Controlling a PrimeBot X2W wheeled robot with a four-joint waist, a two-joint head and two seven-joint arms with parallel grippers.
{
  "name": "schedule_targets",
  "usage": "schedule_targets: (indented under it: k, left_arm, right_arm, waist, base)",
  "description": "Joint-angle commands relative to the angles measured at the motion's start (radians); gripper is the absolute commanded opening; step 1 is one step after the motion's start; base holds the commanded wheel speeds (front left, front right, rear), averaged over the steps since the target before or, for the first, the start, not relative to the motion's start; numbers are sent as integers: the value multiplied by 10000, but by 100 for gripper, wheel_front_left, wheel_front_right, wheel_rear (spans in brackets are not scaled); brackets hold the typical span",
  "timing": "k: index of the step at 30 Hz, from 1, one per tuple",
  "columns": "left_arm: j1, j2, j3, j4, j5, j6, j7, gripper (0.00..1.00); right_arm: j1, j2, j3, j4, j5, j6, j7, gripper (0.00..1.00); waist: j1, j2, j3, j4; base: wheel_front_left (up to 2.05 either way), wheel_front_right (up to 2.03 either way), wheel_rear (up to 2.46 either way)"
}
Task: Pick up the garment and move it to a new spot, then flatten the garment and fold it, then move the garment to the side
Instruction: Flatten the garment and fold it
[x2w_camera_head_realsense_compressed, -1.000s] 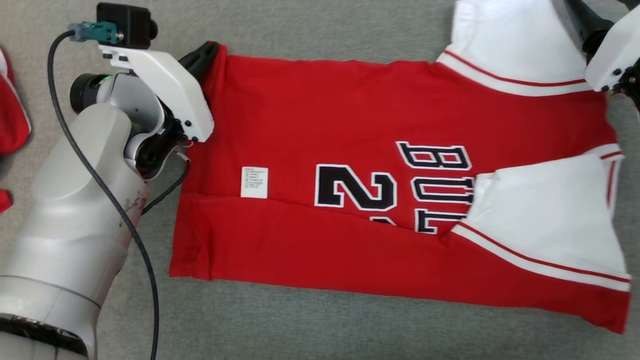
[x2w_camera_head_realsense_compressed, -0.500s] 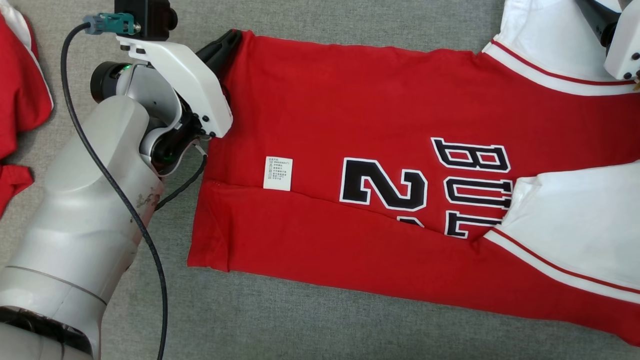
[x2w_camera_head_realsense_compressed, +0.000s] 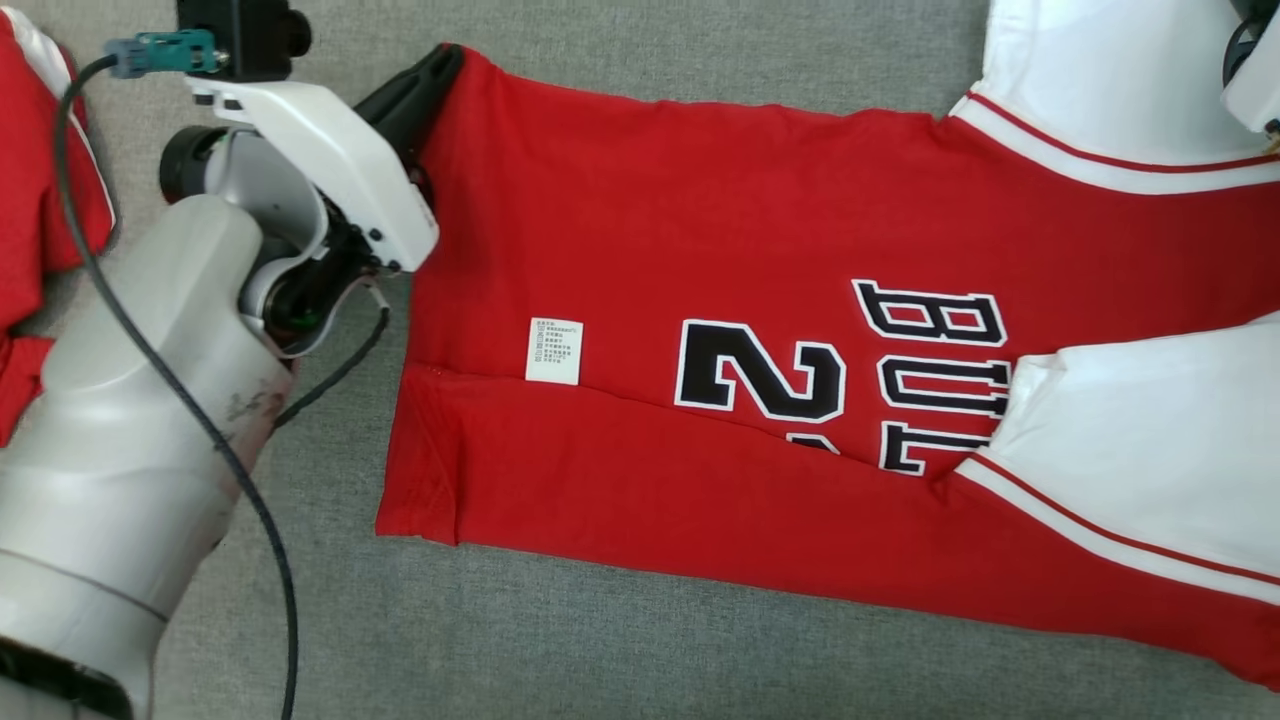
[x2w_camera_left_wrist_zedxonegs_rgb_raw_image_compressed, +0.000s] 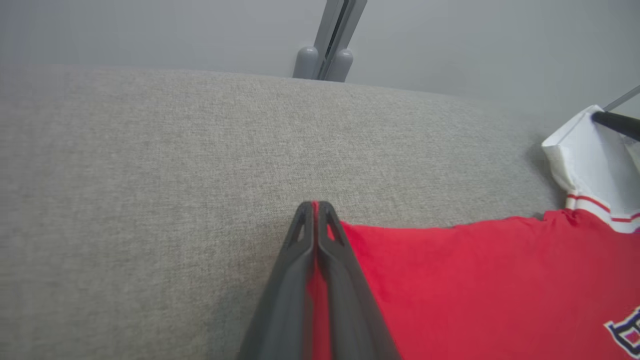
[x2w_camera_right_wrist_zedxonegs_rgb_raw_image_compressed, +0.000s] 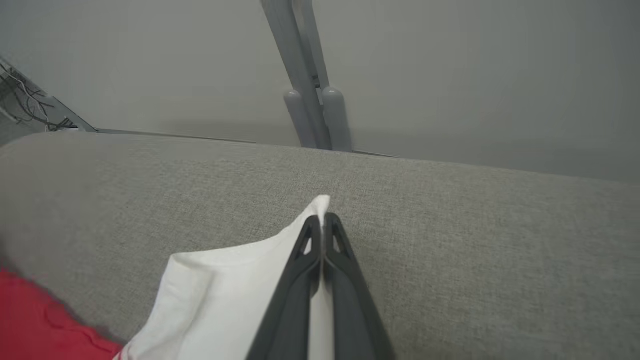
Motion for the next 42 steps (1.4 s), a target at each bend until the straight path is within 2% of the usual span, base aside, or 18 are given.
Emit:
schedule_targets:
  k: [1, 10, 15, 20, 30, 36, 42]
  left_arm:
    - [178, 279, -61, -215, -139, -14, -9, 0]
    - [930, 1435, -165, -1617, -834, -12, 260, 0]
    - [1297, 1919, -65, -2153, -1089, -5, 405, 0]
    - [1813, 2466, 141, -2947, -1312, 193, 464, 0]
    - [2915, 3385, 402, -4419, -1800, 680, 669, 0]
    - [3865, 3994, 672, -5364, -2105, 916, 418, 0]
    - [5053, 4616, 996, -6235, -2469, 1315, 45, 0]
  right_arm:
    - [325, -273, 103, -355, 366, -3, -58, 0]
    - [1425, -1720, 157, -2630, 2028, -3, -155, 0]
    - [1987, -2266, 134, -3560, 2387, -3, -171, 0]
    - [2668, -2713, -44, -4656, 2707, -3, -337, 0]
    - [4441, -3192, -635, -6554, 3422, -3, -450, 0]
    - [6108, -3504, -1188, -7782, 3881, -3, -636, 0]
    - [8108, -3489, -1760, -8674, 4080, -1, -1107, 0]
  waist:
    - [0, 0, -147, -116]
    - [0, 0, -816, -399]
    - [0, 0, -1110, -540]
    - [0, 0, -1401, -682]
    - [0, 0, -1694, -1024]
    - [0, 0, -1760, -1320]
    - [0, 0, -1846, -1617]
  base:
    - [0, 0, 0]
    - [0, 0, 0]
    - [0, 0, 0]
    - [0, 0, 0]
    - [0, 0, 0]
    - [0, 0, 0]
    - [0, 0, 0]
